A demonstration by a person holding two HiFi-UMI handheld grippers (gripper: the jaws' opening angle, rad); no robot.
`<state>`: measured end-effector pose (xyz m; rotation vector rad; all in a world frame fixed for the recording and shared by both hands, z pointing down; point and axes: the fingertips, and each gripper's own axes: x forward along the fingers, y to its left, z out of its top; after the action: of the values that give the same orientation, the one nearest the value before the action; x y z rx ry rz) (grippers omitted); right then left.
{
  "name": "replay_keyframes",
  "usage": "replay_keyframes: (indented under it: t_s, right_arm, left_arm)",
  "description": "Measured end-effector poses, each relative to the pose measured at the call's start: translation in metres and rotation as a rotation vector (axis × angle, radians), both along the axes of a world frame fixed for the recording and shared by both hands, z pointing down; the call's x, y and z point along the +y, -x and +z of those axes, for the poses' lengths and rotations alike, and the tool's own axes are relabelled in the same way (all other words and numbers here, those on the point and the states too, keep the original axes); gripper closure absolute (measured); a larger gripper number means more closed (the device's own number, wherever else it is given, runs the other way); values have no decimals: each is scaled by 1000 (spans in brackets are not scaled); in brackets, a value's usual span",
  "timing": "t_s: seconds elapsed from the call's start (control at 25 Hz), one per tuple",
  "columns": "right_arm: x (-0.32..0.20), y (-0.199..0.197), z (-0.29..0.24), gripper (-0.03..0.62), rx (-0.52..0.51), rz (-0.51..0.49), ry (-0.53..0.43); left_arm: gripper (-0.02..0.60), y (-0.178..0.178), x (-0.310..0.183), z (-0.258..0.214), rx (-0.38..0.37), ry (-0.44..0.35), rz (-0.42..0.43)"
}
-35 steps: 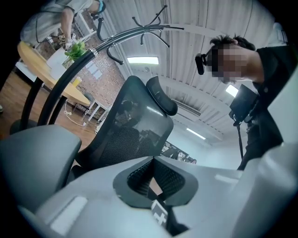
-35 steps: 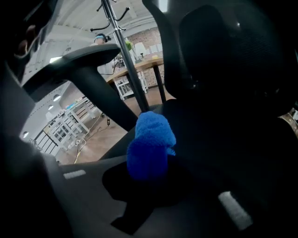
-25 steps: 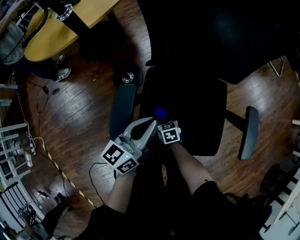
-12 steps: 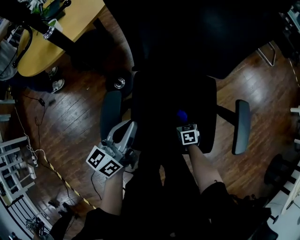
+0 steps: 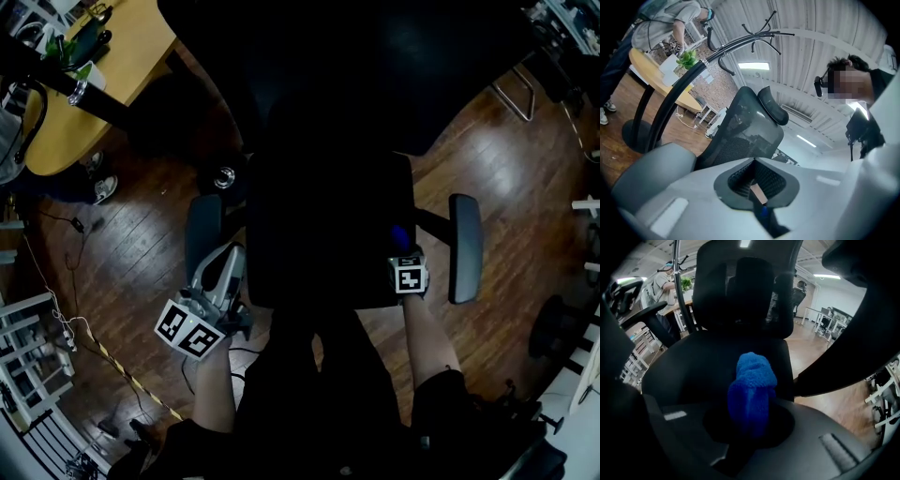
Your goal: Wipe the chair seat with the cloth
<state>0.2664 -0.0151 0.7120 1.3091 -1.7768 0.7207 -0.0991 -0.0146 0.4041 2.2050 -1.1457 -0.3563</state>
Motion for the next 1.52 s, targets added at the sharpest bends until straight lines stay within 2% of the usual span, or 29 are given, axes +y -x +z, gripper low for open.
replay_keyframes:
  t_s: [0.24, 0.36, 0.48, 0.64, 0.72, 0.8, 0.88, 1.0, 1.24, 1.4, 1.52]
  right_arm:
    - [-5, 0, -6, 556, 4, 57, -20]
    - [-6, 31, -8, 556, -39, 58, -33]
    - [-12, 108, -12, 556, -143, -44, -33]
    - [-4, 231, -17, 556, -326, -182, 50]
    - [3, 286, -29, 556, -382, -261, 50]
    - [16, 330, -34, 556, -431, -324, 51]
    - [32, 358, -26, 556, -442, -350, 75]
    - [47, 371, -13, 556, -415, -368, 78]
    - [50, 373, -11, 556, -404, -416, 44]
    - [55, 348, -6, 556, -371, -383, 21]
    - [64, 307, 13, 556, -337, -333, 48]
  left_arm:
    - [581, 4, -3, -3, -26, -14, -10]
    - [581, 10, 0, -4, -54, -18, -18]
    - [581, 20, 2, -3, -66, -4, -30]
    - [581, 27, 4, 1, -104, 19, -35]
    - [581, 26, 5, 2, -102, 26, -40]
    - [581, 24, 7, 4, -92, 33, -40]
    - [581, 19, 6, 6, -96, 31, -30]
    - [581, 12, 5, 11, -90, 39, -5]
    - [581, 15, 5, 15, -98, 37, 17]
    - [581, 18, 6, 13, -88, 31, 15]
    - [581, 22, 5, 14, -86, 40, 7]
